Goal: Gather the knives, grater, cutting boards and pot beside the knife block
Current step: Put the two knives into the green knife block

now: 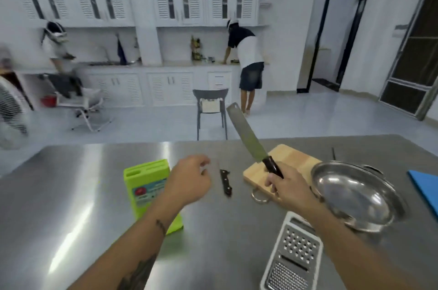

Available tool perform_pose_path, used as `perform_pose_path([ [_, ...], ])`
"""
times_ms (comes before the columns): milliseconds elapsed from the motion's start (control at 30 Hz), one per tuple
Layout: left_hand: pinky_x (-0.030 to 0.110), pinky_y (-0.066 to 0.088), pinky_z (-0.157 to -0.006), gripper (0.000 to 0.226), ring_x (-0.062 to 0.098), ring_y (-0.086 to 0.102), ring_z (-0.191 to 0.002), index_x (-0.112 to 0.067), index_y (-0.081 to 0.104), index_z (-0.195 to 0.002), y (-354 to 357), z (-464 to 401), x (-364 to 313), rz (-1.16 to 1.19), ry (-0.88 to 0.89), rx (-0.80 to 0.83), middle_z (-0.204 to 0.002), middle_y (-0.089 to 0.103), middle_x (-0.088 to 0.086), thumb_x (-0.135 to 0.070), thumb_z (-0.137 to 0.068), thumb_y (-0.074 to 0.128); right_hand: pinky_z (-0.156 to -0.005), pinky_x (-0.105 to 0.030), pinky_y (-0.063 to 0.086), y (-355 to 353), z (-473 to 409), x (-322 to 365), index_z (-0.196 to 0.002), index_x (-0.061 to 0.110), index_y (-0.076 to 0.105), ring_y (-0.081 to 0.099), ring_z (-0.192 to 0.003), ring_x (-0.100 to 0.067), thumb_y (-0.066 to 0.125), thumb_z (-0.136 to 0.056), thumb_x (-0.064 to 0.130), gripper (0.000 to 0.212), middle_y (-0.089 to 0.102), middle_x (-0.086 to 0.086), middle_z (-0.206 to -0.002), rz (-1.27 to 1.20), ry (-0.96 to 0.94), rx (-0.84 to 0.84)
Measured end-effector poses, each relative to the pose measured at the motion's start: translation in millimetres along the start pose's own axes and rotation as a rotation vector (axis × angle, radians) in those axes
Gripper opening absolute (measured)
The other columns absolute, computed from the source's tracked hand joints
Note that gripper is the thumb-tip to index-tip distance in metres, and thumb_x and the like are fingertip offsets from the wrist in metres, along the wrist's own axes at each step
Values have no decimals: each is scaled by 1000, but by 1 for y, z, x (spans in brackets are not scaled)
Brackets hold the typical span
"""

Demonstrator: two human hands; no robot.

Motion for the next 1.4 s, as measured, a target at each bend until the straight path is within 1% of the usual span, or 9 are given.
perform_pose_path([
  [133, 32, 52, -85, 32, 23, 67, -92, -20, 71, -101, -55, 10, 65, 79, -146, -183, -102, 72, 1, -17, -76, 51, -59, -34, 43, 36, -7, 36, -79, 12, 65, 56, -59, -23, 56, -87, 10, 12, 60, 2, -60, 134, -32, 81],
  [233, 32, 53, -81, 33, 24, 66, -87, -24, 69, -98, -75, 17, 111, 162, -284, -239, -100, 71, -1, -16, -72, 51, -69, -42, 50, 46, -9, 58, -80, 12, 65, 65, -72, -31, 57, -87, 11, 10, 69, -9, -74, 289, -83, 156],
  [400, 35, 48, -92, 50, 27, 59, -107, -20, 63, -116, -76, 24, 164, 195, -401, -224, -117, 64, 5, -19, -67, 55, -75, -47, 53, 46, -10, 93, -83, 15, 65, 67, -78, -31, 57, -88, 15, 9, 71, -11, -83, 472, -146, 273],
  [633, 42, 46, -103, 70, 27, 51, -123, -13, 47, -139, -60, 19, 190, 305, -409, -144, -138, 51, 10, -12, -71, 67, -76, -42, 52, 62, -19, 142, -91, 20, 67, 62, -79, -23, 59, -92, 15, 10, 67, -7, -88, 705, -208, 395],
  [867, 44, 50, -98, 63, 26, 56, -117, -18, 50, -135, -59, 3, 202, 309, -396, -132, -129, 59, 7, -13, -75, 68, -69, -35, 45, 78, -38, 175, -99, 31, 62, 58, -84, -18, 51, -96, 23, 14, 63, 1, -94, 1006, -323, 406],
  [967, 44, 48, -100, 63, 25, 56, -118, -19, 52, -135, -58, -2, 207, 306, -367, -114, -127, 61, 5, -14, -75, 71, -65, -33, 41, 80, -47, 189, -91, 38, 54, 56, -88, -20, 49, -95, 24, 15, 60, 6, -90, 1101, -381, 398],
  [1100, 42, 49, -101, 64, 22, 58, -117, -20, 52, -135, -55, -7, 211, 320, -324, -90, -126, 62, 2, -12, -76, 74, -65, -33, 38, 83, -60, 210, -91, 38, 50, 49, -87, -18, 48, -94, 20, 18, 43, 19, -81, 1194, -449, 374],
  [1267, 34, 48, -99, 66, 17, 57, -115, -21, 48, -139, -51, -14, 209, 342, -279, -53, -125, 62, -2, -11, -79, 73, -64, -33, 46, 89, -71, 234, -100, 30, 63, 58, -84, -21, 50, -90, 19, 20, 59, 6, -85, 1305, -488, 365],
  [1400, 28, 47, -93, 72, 14, 58, -112, -20, 42, -143, -46, -20, 207, 395, -287, -7, -119, 64, -6, -8, -80, 74, -58, -31, 48, 108, -74, 252, -97, 26, 71, 62, -77, -17, 61, -87, 35, 17, 66, 3, -87, 1421, -539, 359],
])
Point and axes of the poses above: each hand's wrist, its own z-axis away from the middle knuckle, its own y-axis out of the palm, x = y × z, the point moved 5 cm from there along -z, towards the middle knuckle
